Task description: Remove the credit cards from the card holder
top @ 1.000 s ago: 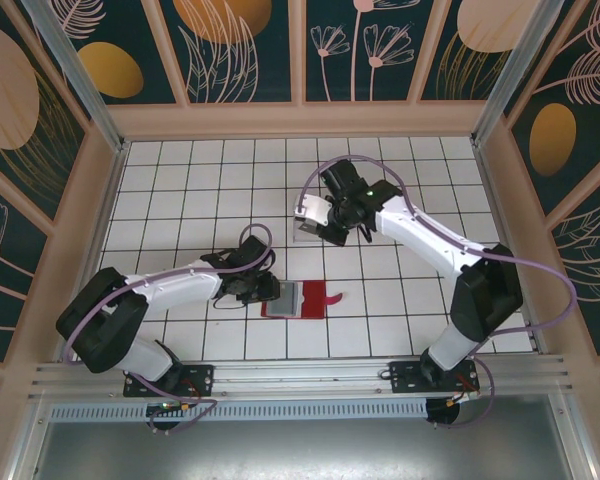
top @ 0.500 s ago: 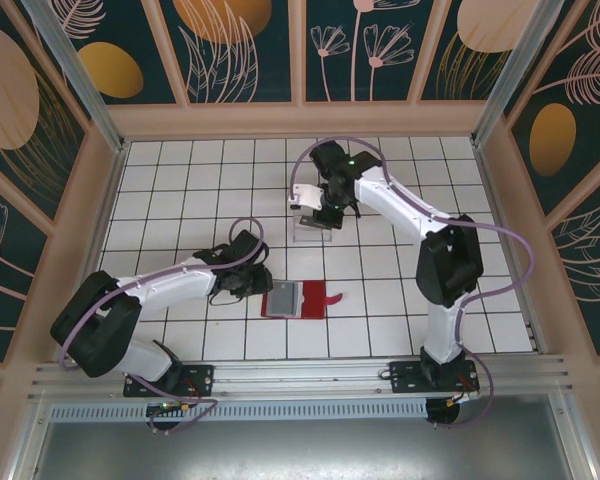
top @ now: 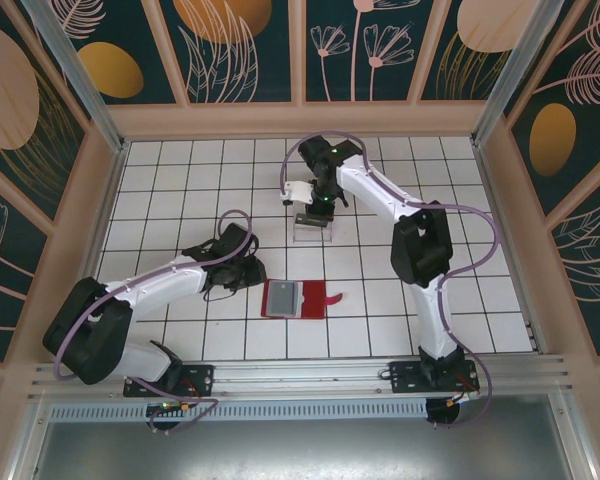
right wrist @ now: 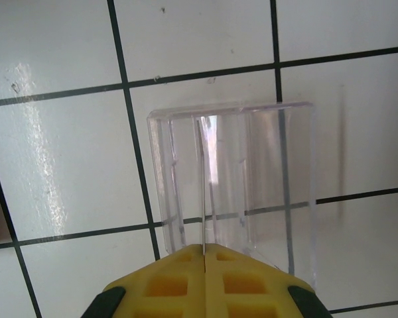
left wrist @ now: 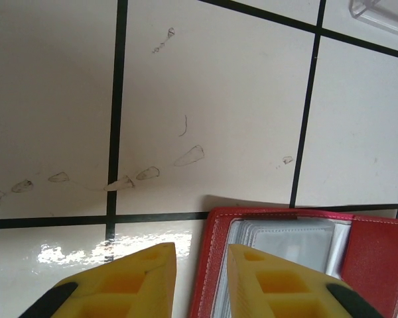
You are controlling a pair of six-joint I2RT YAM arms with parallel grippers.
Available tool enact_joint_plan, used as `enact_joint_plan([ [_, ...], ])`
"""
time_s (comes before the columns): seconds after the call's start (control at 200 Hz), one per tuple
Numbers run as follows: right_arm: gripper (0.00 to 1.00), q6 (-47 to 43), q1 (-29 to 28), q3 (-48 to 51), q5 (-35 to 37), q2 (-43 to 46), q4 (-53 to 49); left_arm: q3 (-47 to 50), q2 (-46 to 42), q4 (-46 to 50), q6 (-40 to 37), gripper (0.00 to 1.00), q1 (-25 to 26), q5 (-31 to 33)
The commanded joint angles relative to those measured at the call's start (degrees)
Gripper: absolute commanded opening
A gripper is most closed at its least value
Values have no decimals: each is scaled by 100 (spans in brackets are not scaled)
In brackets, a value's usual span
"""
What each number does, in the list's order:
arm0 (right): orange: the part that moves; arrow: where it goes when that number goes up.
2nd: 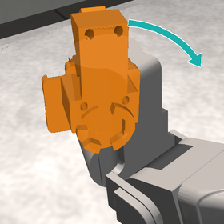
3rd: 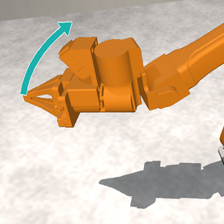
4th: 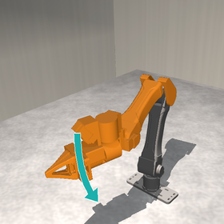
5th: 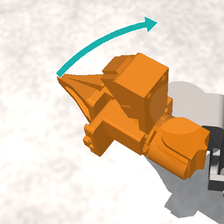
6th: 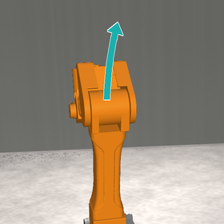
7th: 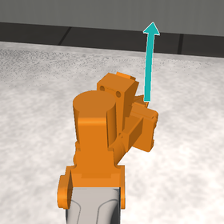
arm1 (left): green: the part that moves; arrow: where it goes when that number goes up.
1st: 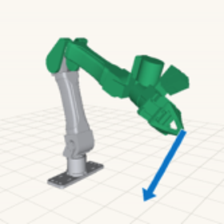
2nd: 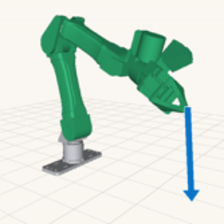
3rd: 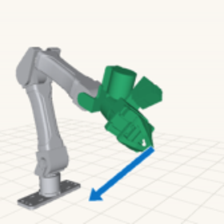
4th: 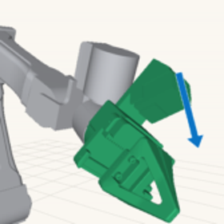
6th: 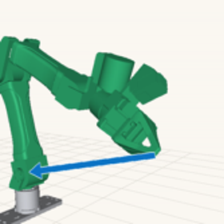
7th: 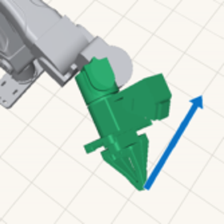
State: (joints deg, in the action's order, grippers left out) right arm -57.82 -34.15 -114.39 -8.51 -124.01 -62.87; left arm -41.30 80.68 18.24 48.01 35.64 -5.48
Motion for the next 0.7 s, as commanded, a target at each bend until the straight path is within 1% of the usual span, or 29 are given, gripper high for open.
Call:
enact_joint_plan([
  [0.0, 0, -132, 75, -124, -28, -140, -322, 59, -16, 51, -108, 27, -55, -14],
  [0.21, 0, -138, 69, -51, -270, -278, -316, 69, 59, 5, -116, 27, -72, -46],
  [0.46, 0, -89, 61, 140, -269, -384, -160, 157, 9, -5, -90, 27, -74, -63],
  [0.691, 11, -55, 63, 80, -275, -488, -88, 205, -56, 4, -33, 27, -75, -61],
])
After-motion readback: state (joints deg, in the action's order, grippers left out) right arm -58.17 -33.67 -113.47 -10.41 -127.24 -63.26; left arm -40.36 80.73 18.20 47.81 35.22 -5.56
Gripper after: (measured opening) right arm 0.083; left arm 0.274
